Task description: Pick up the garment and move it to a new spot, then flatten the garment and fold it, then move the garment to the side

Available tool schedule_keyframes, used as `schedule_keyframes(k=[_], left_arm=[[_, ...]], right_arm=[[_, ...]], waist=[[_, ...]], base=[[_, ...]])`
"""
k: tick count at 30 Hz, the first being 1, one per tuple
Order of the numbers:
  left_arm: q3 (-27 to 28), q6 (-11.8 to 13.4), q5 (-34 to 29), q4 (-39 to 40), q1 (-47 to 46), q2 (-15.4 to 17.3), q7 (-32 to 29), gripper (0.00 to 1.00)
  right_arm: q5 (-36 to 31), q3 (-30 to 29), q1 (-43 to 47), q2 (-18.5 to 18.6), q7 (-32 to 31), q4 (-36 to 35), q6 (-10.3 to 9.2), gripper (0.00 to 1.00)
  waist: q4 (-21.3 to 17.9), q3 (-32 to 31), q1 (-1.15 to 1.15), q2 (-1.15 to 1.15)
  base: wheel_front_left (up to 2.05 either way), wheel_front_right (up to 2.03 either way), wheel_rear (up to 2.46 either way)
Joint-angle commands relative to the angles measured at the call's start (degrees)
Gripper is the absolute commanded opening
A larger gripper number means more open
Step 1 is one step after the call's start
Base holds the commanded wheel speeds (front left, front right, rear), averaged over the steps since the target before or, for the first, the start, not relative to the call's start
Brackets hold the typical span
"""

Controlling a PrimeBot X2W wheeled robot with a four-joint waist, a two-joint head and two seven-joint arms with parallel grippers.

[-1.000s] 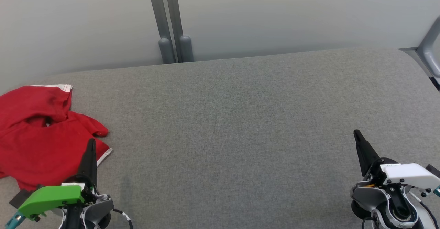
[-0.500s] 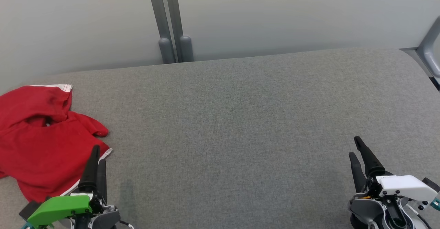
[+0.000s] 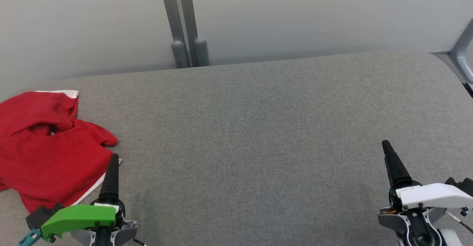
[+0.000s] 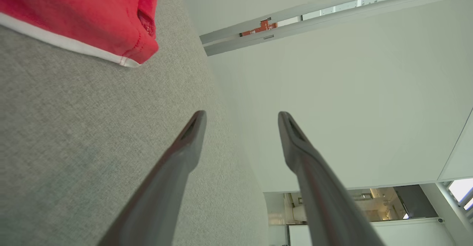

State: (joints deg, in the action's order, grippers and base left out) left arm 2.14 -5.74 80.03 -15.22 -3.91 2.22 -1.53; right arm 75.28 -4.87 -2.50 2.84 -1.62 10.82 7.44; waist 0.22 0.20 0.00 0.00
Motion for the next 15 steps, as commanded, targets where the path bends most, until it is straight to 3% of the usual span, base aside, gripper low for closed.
schedule_keyframes(k=[1, 15], left_arm=[[-0.5, 0.5, -3.6, 1.1, -0.7, 0.3, 0.7, 1.0], [-3.3, 2.8, -21.8, 0.1, 0.3, 1.2, 3.9, 1.0]], right_arm=[[-3.9, 0.5, -0.1, 0.9, 0.8, -1.9, 0.02, 1.0], [-23.5, 1.8, 1.5, 2.1, 4.0, -4.5, 0.03, 1.0]], waist=[[0.0, 0.0, 0.0, 0.0], [0.4, -0.3, 0.0, 0.0]], base=[[0.0, 0.0, 0.0], [0.0, 0.0, 0.0]])
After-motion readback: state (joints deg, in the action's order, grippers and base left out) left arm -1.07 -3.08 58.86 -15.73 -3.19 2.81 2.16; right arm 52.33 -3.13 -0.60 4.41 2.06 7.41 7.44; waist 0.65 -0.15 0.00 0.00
